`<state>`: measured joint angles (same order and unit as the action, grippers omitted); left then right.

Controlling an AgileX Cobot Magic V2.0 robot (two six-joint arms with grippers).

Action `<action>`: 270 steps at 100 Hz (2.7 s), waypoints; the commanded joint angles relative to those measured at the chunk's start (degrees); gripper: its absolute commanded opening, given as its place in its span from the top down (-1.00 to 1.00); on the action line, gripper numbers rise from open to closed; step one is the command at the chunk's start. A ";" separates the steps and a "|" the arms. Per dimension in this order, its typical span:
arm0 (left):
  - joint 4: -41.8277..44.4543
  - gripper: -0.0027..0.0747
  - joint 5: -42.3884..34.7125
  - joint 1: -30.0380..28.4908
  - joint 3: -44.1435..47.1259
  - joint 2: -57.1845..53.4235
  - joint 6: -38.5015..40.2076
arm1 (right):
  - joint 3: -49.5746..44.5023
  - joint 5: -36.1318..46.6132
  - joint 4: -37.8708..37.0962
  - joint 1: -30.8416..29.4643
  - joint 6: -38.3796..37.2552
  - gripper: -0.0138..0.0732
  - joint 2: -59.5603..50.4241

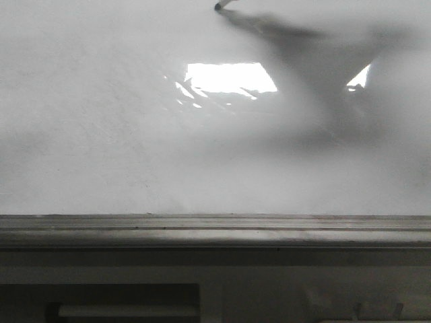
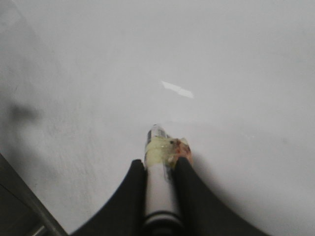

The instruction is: Write number 6 on whiteboard

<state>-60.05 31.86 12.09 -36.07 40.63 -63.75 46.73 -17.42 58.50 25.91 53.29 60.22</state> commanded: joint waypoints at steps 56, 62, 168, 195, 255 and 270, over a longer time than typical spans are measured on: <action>-4.55 -0.39 -2.93 -0.18 -1.66 -0.30 0.40 | 1.35 -7.06 -10.63 -2.98 -7.67 0.79 0.22; -4.55 -0.39 -2.93 -0.18 -1.66 -0.30 0.40 | 1.71 -5.22 -10.18 -2.98 -7.67 0.79 0.22; -21.94 -0.14 4.25 19.16 -4.65 17.95 -21.74 | 13.52 -31.24 -6.09 0.50 -4.20 0.79 3.63; -21.41 -0.12 -4.54 27.76 -8.06 23.41 -22.39 | 13.52 -34.37 -6.09 0.50 -4.20 0.79 3.76; -18.74 0.80 -4.71 29.04 -8.02 23.84 -22.61 | 13.52 -33.74 -8.31 0.50 -4.13 0.79 3.85; -18.49 0.80 -4.79 29.04 -8.02 23.84 -22.61 | 13.52 -33.50 -8.96 0.50 -4.13 0.79 4.13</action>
<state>-75.83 28.57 40.91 -42.24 65.42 -87.70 58.36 -52.90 49.02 26.51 48.50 65.17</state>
